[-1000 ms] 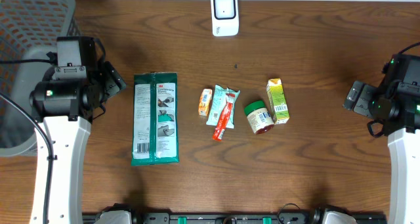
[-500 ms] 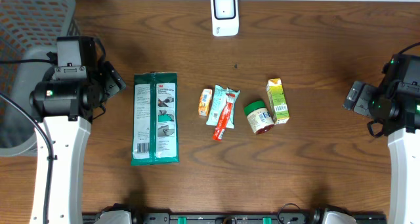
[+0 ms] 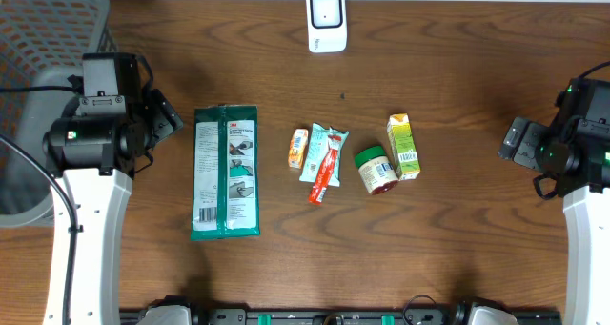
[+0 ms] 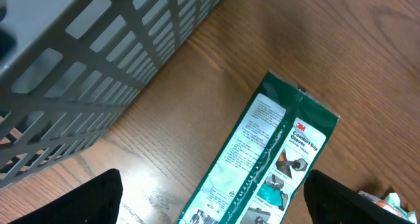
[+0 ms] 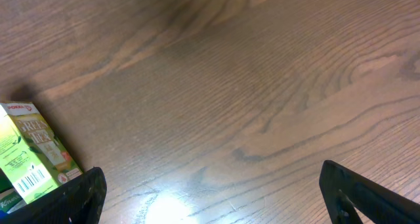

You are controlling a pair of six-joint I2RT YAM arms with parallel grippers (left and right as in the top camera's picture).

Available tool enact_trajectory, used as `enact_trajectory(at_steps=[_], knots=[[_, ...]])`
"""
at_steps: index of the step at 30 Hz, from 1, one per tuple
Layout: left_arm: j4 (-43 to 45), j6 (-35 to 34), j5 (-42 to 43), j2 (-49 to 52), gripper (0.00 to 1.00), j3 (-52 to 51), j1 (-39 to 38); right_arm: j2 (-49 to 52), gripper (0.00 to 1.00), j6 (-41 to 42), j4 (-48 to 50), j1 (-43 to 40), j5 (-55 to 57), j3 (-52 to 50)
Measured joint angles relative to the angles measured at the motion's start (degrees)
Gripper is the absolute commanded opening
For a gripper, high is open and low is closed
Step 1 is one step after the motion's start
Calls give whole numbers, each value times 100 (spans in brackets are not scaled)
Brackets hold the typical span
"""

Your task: Scan the item barcode

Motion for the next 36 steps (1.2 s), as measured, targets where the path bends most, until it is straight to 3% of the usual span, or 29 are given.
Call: enact_trajectory(at_steps=[14, 27, 28, 29, 31, 36], knots=[[2, 0, 0, 0, 89, 0, 0, 0, 99, 2, 28, 0, -59, 0], [0, 0, -2, 0, 89, 0, 0, 0, 99, 2, -61, 0, -1672, 0], [0, 0, -2, 0, 89, 0, 0, 0, 86, 2, -74, 0, -1814, 0], [2, 0, -2, 0, 89, 0, 0, 0, 62, -24, -85, 0, -1902, 0], [0, 0, -2, 0, 89, 0, 0, 0, 1, -17, -105, 0, -2020, 0], [0, 0, -4, 0, 89, 0, 0, 0, 1, -17, -162, 0, -2159, 0]])
